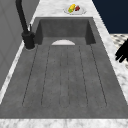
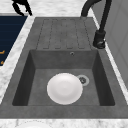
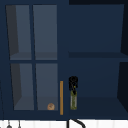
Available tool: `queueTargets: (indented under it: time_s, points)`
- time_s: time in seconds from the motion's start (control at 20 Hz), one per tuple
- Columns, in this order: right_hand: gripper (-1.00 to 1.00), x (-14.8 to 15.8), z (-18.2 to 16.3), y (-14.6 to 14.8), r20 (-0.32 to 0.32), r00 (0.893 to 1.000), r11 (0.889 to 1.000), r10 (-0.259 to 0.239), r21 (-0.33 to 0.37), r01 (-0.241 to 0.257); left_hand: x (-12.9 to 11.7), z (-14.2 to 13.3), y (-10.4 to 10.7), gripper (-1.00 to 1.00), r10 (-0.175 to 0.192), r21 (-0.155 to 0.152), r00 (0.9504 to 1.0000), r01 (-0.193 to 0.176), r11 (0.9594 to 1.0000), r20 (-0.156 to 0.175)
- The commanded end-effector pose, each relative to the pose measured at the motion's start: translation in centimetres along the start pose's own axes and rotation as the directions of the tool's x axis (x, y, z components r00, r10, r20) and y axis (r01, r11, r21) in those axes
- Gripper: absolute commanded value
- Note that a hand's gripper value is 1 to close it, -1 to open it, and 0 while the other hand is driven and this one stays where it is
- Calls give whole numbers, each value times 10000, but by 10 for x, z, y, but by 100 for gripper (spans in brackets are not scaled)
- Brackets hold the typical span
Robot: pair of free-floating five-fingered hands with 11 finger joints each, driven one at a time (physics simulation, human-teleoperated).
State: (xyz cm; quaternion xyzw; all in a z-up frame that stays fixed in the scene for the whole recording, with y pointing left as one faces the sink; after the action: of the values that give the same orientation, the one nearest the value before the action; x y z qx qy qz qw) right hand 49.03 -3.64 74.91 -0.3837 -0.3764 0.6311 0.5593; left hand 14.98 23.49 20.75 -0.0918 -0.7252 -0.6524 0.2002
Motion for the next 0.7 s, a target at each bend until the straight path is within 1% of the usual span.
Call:
queueTargets:
  time_s: [0.0, 0.05, 0.1, 0.15, 0.25, 0.35, 0.5, 0.65]
  points:
    - [100, -8, 5, -9, -23, 10000, 9997, 10, -258, -10, 0, 0, 0, 0, 0, 0, 10000, 0, 10000, 0]
    - [100, -9, 10, -15, -6, 10000, 9997, -27, -251, 27, 0, 0, 0, 0, 0, 0, 10000, 0, 10000, 0]
    - [100, -7, 16, -19, 22, 10000, 10000, -61, -22, 61, 0, 0, 0, 0, 0, 0, 10000, 0, 10000, 0]
    - [100, -8, 24, -23, 46, 9999, 10000, -89, -20, 89, 0, 0, 0, 0, 0, 0, 10000, 0, 10000, 0]
    - [100, -6, 38, -26, 130, 9998, 9997, -128, 188, 126, 0, 0, 0, 0, 0, 0, 10000, 0, 10000, 0]
    - [100, -10, 62, -27, 191, 9997, 9999, -171, 1, 171, 0, 0, 0, 0, 0, 0, 10000, 0, 10000, 0]
    - [100, -15, 91, -31, 158, 9997, 9998, -208, -50, 209, 0, 0, 0, 0, 0, 0, 10000, 0, 10000, 0]
    - [100, -18, 116, -29, 193, 9986, 9988, -489, -83, 491, 0, 0, 0, 0, 0, 0, 10000, 0, 10000, 0]
